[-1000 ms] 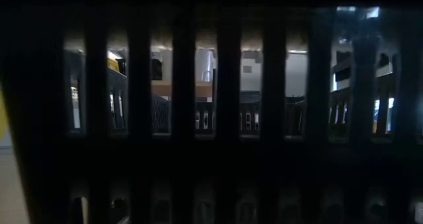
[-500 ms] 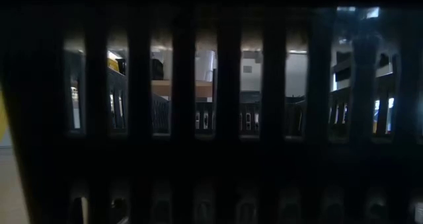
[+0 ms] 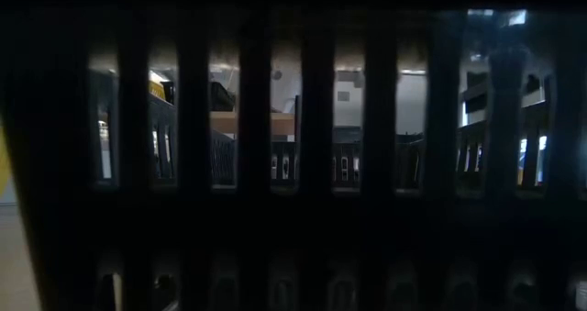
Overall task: Stack baskets on shelf by color
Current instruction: Stack the top gray bin on top of the other gray bin on the shelf
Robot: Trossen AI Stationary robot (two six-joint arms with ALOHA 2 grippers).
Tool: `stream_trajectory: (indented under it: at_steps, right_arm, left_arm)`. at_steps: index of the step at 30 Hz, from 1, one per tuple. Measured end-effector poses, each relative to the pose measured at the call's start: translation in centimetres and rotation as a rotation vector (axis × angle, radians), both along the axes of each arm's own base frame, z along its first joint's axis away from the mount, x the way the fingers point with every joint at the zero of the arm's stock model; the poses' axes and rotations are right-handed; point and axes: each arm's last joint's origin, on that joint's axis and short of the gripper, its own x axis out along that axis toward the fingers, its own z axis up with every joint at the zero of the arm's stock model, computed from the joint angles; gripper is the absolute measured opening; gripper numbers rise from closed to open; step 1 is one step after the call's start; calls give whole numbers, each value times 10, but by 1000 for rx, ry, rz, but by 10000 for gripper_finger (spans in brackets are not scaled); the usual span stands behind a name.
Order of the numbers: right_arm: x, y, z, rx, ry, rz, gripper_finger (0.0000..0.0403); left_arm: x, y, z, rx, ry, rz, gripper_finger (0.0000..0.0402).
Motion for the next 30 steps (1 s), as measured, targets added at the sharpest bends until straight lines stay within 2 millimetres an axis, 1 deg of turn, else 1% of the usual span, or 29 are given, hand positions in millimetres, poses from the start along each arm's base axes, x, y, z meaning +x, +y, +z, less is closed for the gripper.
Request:
stream_trajectory:
  at_steps: [15,30]
  right_arm:
    - [-1,-6,0,16,-5,20,0]
    - [-1,-7,0,19,-6,29,0]
  left_arm:
    - [0,0,0,-1,0,0,44]
    - [0,0,0,-1,-1,1,44]
